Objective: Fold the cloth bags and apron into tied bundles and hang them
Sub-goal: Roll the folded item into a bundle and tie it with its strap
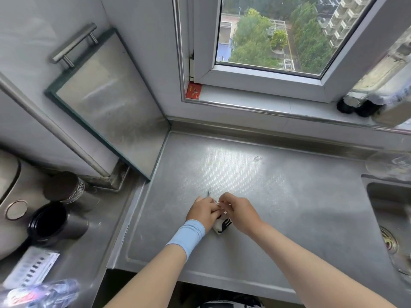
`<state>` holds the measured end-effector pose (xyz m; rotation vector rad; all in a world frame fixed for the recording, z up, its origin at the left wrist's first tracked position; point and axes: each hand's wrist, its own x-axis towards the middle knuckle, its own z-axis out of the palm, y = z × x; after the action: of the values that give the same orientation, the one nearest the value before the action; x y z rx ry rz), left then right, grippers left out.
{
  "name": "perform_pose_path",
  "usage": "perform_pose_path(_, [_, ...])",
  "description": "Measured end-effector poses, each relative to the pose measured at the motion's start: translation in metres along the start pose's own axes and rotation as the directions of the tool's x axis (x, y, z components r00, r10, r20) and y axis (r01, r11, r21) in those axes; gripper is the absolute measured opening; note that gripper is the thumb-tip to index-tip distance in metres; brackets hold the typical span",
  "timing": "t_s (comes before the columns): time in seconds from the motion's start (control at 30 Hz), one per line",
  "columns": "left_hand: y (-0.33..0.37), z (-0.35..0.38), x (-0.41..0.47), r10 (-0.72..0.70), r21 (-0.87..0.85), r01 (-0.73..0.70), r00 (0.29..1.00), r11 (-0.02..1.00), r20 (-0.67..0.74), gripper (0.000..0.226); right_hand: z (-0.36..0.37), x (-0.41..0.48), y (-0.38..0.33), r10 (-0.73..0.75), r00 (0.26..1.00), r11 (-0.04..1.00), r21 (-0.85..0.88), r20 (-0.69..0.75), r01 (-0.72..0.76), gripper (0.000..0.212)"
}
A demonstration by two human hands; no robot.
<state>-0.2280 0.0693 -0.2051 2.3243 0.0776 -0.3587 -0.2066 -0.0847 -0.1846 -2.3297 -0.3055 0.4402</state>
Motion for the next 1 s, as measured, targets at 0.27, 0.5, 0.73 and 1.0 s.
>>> perform_pose_path(0.27, [-0.002, -0.002, -0.004, 0.023, -0.008, -0.024, 0.995, 1.000, -0.095, 0.015, -0.001, 0.009, 0.004, 0.017, 0.999, 0.985, -0.172, 0.035, -0.011, 0.012])
perform_pose_path(0.5, [0.007, -0.003, -0.004, -0.164, -0.042, 0.160, 0.978, 0.986, -0.127, 0.022, -0.005, 0.007, 0.013, 0.064, 0.993, 0.996, -0.048, -0.104, -0.069, 0.008])
perform_pose_path(0.73, [0.022, -0.002, 0.004, -0.272, 0.073, 0.273, 0.962, 0.959, -0.027, 0.027, -0.002, 0.004, 0.015, -0.345, 0.918, 0.936, -0.139, -0.197, 0.322, 0.007])
perform_pose_path(1.0, [0.002, -0.001, 0.001, -0.122, -0.098, 0.121, 0.993, 0.988, 0.000, 0.019, 0.008, 0.011, 0.008, -0.090, 0.996, 0.982, -0.167, 0.000, 0.089, 0.014])
